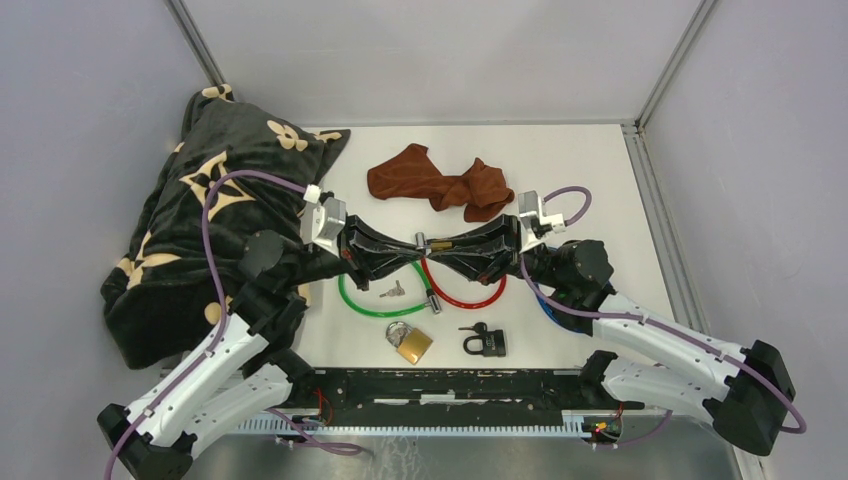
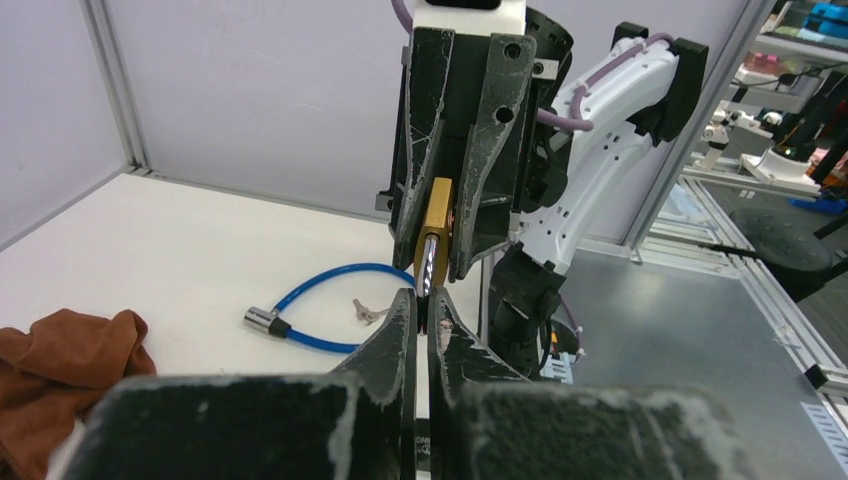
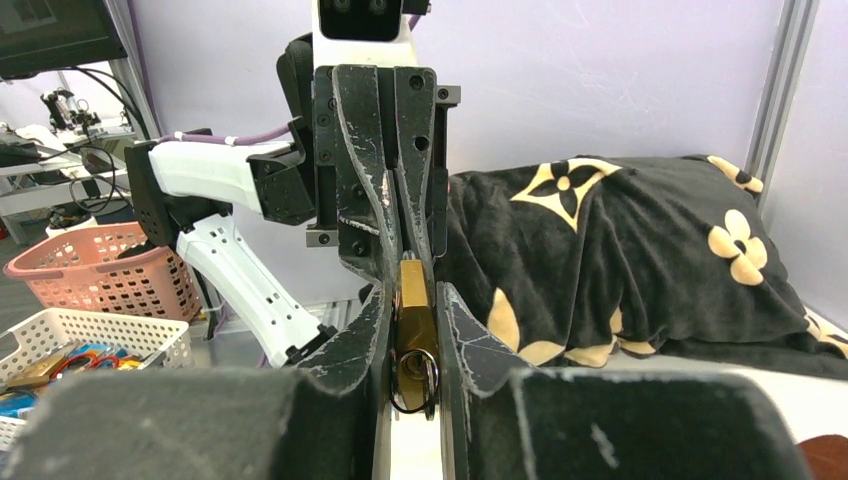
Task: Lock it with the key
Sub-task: Lock the lock.
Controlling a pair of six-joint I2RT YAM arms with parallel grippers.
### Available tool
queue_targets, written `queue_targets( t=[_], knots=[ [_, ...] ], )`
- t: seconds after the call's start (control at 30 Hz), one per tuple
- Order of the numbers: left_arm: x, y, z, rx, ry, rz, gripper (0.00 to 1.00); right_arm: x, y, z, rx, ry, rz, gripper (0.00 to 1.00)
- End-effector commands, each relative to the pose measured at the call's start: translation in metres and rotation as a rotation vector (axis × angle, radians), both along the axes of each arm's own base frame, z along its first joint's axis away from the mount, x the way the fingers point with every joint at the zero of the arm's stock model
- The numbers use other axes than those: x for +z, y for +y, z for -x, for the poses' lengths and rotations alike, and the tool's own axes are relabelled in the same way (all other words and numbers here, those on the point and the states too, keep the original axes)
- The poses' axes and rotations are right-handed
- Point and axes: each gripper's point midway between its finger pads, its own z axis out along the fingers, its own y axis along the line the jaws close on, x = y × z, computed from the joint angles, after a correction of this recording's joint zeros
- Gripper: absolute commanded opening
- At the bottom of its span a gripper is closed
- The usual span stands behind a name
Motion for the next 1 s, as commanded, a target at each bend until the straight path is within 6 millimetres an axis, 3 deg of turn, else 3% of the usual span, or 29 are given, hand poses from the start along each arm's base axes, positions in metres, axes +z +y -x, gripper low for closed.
queue_targets(
  t=[0.0,0.23,0.33,0.53,0.73,0.9,0.93,0.97],
  knots=[
    [-0.019,-0.022,0.017,-0.135,0.135,-0.021,0.02,-0.024,0.021,0.007,0.076,0.050,0.063,0.00],
    [-0.014,-0.027,0.021,-0.153,0.117,-0.044,0.02,-0.068,0.027,-0.008,0.013,0.089,0.177,0.00],
    [-0.011,-0.024,0.019,-0.131,0.096,-0.050,0.02,-0.076,0.025,-0.010,0.009,0.100,0.189,0.00],
    [-0.027,-0.014,0.012,-0.069,0.116,-0.096,0.02,-0.060,0.013,-0.015,-0.032,0.068,0.185,0.00],
    [-0.029,-0.001,0.004,-0.007,0.121,-0.064,0.02,-0.052,-0.003,-0.024,-0.089,0.058,0.190,0.00],
    [-0.037,0.003,0.009,-0.019,0.133,-0.055,0.02,-0.047,-0.002,-0.018,-0.044,0.047,0.190,0.00],
    [-0.038,0.003,0.010,-0.026,0.143,-0.048,0.03,-0.044,-0.001,-0.016,-0.027,0.045,0.183,0.00],
    [-0.038,0.003,0.011,-0.027,0.151,-0.041,0.11,-0.042,0.000,-0.014,-0.014,0.044,0.176,0.00]
  ],
)
